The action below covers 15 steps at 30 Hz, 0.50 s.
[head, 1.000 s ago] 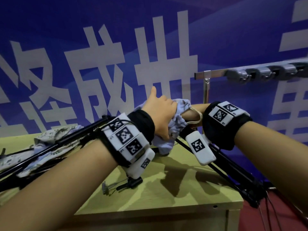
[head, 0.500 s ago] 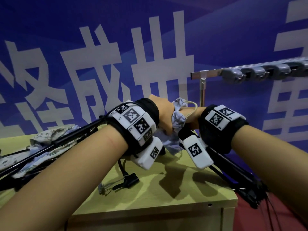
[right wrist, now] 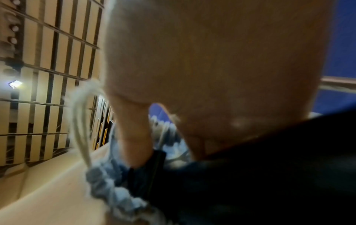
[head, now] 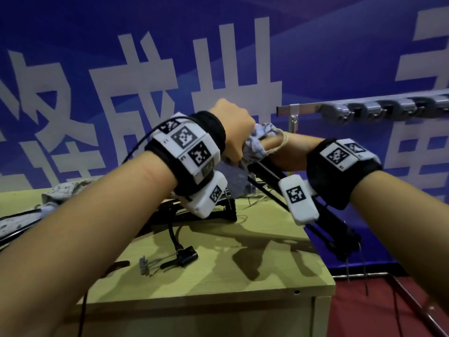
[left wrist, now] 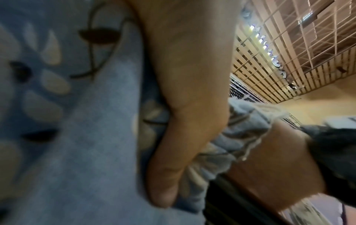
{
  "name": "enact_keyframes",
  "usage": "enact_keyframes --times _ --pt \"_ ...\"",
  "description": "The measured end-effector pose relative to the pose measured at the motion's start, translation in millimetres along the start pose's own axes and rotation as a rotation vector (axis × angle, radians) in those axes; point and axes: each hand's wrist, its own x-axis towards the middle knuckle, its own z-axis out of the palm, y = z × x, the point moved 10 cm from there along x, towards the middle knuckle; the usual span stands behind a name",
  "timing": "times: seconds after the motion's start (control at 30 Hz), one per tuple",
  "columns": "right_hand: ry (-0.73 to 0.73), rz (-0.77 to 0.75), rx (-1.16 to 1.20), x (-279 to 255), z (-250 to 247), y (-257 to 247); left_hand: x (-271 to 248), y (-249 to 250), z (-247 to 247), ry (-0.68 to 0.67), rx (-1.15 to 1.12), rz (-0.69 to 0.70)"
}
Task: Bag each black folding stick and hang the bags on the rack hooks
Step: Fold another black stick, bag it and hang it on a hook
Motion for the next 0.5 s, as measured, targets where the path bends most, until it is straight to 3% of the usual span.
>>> enact_keyframes --times 0.07,0.13,0.23,0.3,0.4,0.5 --pt "0.063 0.012 0.074 -7.2 -16.4 -3.3 -3.6 -20.1 -10.8 0.021 0.003 -0.052" --pt "0.286 0.047 -0.027 -15.0 -52.5 -3.9 -6.4 -39.5 -20.4 0.031 -0.012 -0.107" --pt "0.587 -0.078 -0.156 -33.9 -88.9 -24.0 -7.0 -65.5 -34.4 0.055 -0.05 -0.195" --pt "0.717 -0.186 -0.119 -49.1 -100.5 -38.8 -4.8 -79.5 -37.4 0.049 -0.096 -0.254" --pt "0.86 -0.381 -0.083 -79.2 -112.6 -66.6 -2.9 -97.8 -39.5 0.057 -0.198 -0.348" --pt "0.883 -0.457 -0.055 -95.1 -119.0 -80.4 0.4 -112.8 -32.1 0.058 -0.355 -0.414"
